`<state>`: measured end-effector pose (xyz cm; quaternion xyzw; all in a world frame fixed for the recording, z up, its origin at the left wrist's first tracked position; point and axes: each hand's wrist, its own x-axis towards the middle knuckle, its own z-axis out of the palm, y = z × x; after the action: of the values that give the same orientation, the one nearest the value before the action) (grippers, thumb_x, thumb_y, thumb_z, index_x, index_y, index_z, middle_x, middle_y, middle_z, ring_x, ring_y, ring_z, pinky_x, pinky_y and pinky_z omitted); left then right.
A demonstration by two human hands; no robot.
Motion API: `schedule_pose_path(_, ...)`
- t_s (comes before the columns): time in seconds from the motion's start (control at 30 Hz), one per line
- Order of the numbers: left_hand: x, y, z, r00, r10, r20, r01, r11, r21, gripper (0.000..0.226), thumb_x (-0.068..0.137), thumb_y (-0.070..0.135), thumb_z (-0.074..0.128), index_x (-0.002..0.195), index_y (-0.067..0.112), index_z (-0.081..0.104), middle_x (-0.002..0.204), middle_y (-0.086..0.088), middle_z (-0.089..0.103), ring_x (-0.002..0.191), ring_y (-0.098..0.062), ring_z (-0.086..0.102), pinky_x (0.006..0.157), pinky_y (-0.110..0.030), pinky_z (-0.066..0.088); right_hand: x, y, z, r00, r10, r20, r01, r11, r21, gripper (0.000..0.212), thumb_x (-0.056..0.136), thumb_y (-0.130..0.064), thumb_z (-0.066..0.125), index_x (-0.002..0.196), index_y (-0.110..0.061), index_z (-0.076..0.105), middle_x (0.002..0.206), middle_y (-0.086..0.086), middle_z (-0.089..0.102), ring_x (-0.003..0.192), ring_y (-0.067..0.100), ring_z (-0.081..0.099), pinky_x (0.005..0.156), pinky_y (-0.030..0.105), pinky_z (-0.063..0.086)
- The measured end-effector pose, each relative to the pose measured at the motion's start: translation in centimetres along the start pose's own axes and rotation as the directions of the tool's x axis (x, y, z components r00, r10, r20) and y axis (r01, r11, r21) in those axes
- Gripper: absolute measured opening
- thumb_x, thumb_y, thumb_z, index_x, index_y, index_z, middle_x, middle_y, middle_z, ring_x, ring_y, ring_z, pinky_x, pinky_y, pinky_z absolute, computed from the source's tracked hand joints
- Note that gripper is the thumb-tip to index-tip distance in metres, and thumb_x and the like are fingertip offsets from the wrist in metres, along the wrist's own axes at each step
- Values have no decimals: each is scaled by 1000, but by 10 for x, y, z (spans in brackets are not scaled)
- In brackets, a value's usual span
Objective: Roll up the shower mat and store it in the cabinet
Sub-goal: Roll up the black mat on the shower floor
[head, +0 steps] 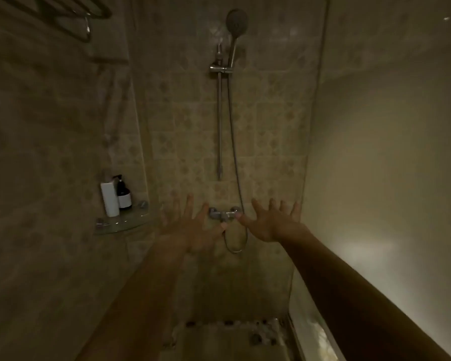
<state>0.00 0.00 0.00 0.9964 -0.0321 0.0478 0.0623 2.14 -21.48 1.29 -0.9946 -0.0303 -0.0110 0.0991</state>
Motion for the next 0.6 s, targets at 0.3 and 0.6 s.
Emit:
schedule_pose_path(0.3, 145, 46, 45, 992, -119, -41, 113, 986, -125, 113, 49, 100, 4, 147, 45, -8, 154, 5, -35, 136, -27, -40, 109, -64, -18, 151, 77, 7, 999, -44, 27, 46, 995, -91, 101, 64, -95, 5, 149, -41, -3, 160, 17, -10, 144, 42, -14, 105, 66, -22)
schedule_pose_path(0.6, 228, 31, 77, 965, -239, -110, 232, 970, -67, 103, 59, 97, 5, 147, 45, -10, 157, 3, -30, 140, -29, -32, 107, -60, -22, 267, 72, 37, 978, -189, 83, 197, 975, -101, 109, 55, -97, -3, 149, -41, -8, 159, 16, -17, 143, 43, -20, 101, 67, -24)
